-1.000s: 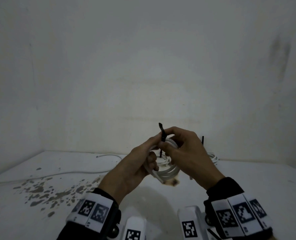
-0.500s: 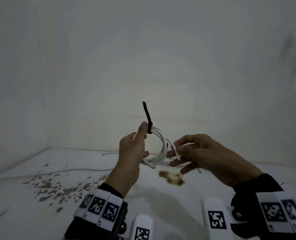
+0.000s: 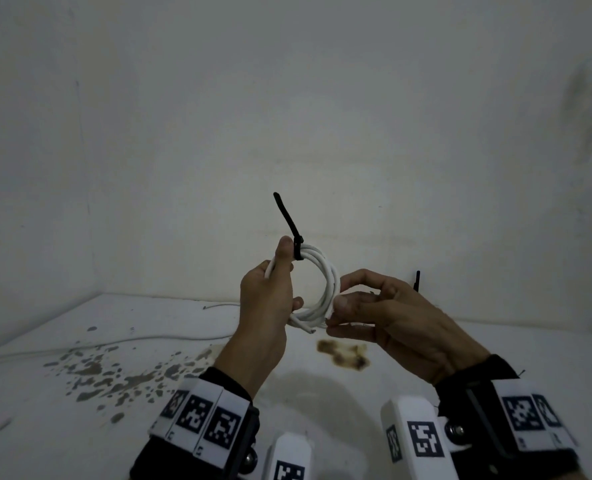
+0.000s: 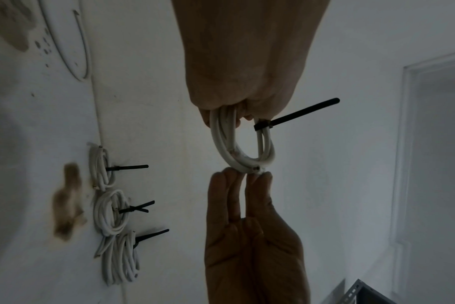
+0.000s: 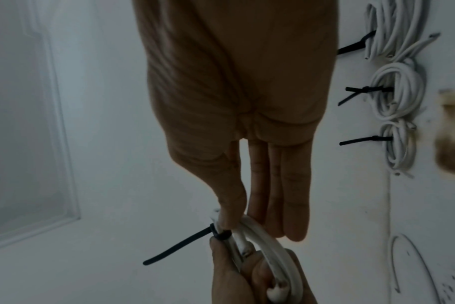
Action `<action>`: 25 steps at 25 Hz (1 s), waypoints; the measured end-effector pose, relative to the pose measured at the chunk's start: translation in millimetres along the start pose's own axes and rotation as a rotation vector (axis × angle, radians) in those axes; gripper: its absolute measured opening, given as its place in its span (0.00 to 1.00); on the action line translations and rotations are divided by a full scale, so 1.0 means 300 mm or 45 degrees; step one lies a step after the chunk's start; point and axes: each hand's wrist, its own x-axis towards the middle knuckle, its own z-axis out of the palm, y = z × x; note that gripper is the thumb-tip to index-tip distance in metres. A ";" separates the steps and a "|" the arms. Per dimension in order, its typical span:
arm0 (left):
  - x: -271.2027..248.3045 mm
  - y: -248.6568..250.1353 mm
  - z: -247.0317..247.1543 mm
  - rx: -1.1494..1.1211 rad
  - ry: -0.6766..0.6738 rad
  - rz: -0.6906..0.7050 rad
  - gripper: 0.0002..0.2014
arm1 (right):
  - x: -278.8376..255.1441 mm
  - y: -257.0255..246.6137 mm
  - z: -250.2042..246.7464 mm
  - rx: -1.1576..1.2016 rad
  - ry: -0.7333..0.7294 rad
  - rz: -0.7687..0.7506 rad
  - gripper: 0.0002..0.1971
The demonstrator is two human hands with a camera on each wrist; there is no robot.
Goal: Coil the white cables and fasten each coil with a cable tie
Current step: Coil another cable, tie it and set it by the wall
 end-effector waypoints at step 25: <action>-0.025 -0.008 0.031 0.031 -0.255 -0.025 0.23 | 0.029 0.055 0.015 -0.960 0.387 -0.296 0.14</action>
